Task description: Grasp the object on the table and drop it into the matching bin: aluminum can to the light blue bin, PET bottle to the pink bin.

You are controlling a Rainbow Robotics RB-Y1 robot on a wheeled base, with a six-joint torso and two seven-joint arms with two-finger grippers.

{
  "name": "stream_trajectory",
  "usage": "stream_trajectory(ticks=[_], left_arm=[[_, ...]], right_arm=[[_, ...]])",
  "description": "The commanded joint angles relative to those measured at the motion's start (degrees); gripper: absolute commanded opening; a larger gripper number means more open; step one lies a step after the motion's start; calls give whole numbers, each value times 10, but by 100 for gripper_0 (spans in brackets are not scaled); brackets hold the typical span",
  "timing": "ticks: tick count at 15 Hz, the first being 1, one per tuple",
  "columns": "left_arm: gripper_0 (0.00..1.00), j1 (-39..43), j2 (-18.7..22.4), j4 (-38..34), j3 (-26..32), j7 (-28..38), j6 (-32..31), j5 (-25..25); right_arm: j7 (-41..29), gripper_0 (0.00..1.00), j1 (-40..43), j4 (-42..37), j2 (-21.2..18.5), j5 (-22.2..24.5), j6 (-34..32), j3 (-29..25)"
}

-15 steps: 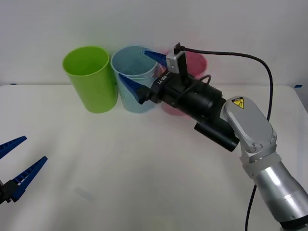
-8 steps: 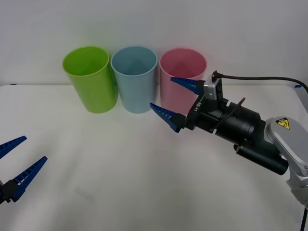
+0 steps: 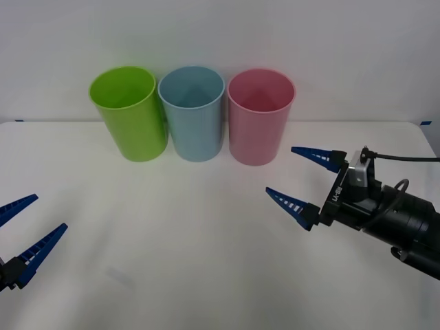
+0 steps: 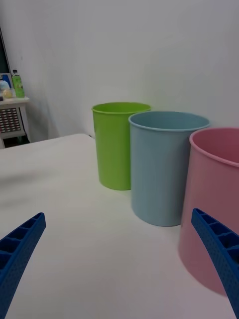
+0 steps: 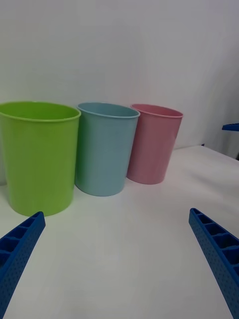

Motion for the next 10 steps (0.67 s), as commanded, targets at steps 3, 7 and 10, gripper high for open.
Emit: stream_trajectory(ticks=[3, 7, 10], left_arm=[[100, 0, 0, 0, 0, 0, 0, 0], [100, 0, 0, 0, 0, 0, 0, 0], [100, 0, 0, 0, 0, 0, 0, 0]], right_arm=[[47, 100, 68, 0, -1, -9, -19, -33], [47, 100, 121, 0, -1, -20, -29, -59], [47, 100, 163, 0, -1, -35, -44, -76]])
